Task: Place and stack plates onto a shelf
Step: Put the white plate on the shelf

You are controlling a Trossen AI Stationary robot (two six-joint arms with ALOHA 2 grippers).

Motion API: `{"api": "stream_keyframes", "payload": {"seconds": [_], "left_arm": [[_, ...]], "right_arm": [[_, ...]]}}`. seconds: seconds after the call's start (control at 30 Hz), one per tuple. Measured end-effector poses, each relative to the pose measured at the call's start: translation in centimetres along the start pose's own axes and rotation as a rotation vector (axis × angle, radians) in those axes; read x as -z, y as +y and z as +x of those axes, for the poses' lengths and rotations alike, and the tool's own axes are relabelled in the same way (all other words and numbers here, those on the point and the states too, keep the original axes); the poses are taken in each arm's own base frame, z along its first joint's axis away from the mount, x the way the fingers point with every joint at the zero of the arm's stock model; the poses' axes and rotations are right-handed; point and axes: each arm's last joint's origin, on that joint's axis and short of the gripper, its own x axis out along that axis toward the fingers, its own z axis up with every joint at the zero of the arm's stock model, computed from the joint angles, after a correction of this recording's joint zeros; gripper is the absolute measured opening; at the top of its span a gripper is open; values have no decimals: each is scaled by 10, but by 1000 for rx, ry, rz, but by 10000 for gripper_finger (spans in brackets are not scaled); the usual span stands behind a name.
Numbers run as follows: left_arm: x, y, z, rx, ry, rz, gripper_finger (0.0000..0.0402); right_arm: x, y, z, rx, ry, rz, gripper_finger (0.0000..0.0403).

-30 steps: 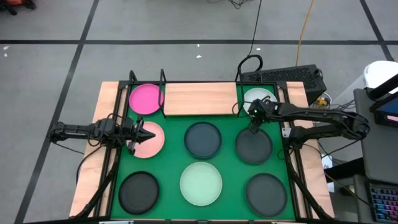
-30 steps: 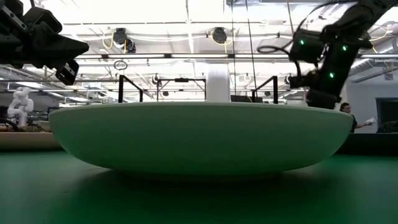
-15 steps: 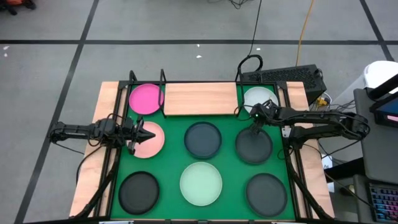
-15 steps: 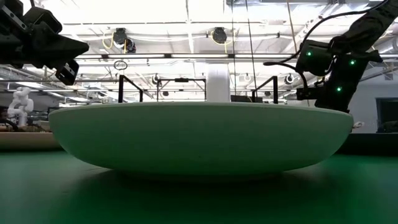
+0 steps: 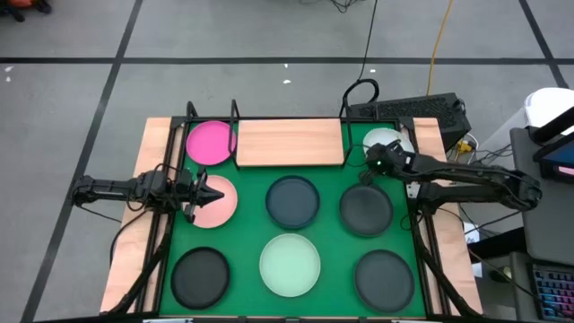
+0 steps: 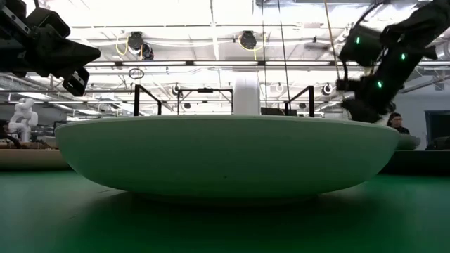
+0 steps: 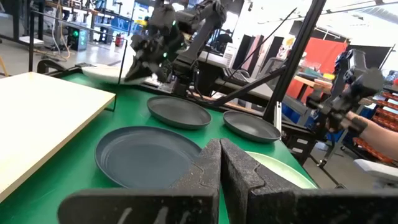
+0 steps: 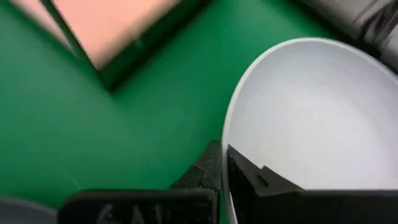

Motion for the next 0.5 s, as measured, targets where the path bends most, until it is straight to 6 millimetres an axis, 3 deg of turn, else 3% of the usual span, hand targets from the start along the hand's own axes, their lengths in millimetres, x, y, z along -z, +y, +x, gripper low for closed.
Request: {"api": "stream_keyframes", "payload": {"seconds": [0.37,0.5], "left_arm": [[0,0,0,0,0,0,6],[0,0,0,0,0,0,6]], "right_arm": [[-77,-11,-79,-59,-543,51,1],[-105,-4,-96,-104,-654,0,1]]}}
